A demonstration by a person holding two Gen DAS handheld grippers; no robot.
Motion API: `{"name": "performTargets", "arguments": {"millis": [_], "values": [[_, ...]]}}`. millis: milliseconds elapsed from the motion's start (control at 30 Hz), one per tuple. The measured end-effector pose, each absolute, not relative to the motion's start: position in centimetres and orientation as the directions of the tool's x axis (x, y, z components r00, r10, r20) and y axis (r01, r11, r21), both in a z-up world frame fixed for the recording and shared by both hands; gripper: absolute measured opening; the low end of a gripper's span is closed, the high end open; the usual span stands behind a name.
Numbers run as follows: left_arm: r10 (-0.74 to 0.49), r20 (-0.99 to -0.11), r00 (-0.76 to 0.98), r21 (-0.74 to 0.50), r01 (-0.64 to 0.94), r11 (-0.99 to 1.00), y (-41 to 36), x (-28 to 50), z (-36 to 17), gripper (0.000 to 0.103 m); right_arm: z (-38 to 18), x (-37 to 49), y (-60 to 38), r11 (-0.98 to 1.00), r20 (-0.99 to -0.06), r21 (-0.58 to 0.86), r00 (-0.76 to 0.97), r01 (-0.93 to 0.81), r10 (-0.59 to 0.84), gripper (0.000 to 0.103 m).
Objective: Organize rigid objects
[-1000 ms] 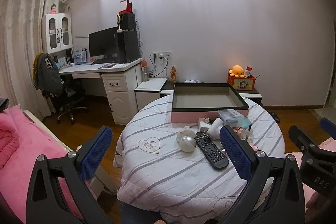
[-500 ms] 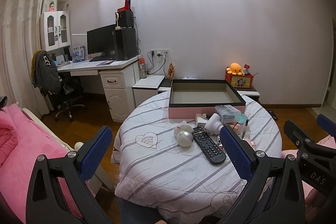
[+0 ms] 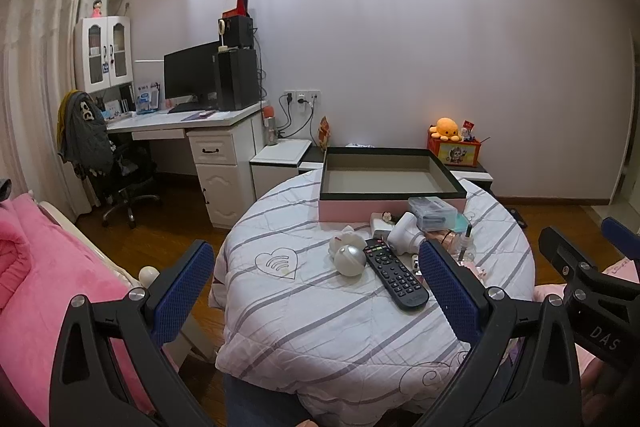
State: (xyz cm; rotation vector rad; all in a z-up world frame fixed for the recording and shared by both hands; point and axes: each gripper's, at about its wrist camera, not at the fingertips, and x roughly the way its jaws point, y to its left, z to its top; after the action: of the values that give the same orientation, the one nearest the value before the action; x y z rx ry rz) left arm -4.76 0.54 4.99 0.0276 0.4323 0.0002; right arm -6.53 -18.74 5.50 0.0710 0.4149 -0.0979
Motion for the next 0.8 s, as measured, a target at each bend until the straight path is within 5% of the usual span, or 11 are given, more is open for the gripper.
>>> {"name": "performTargets", "arguments": {"millis": [800], "values": [[0.017, -0.428, 0.903, 0.037, -0.001, 0.999, 0.45, -4.72, 4.32, 0.103, 5.35, -6.51, -18.57, 0.993, -0.411, 0.047, 0.908, 0.106, -0.078, 0.103]]}}
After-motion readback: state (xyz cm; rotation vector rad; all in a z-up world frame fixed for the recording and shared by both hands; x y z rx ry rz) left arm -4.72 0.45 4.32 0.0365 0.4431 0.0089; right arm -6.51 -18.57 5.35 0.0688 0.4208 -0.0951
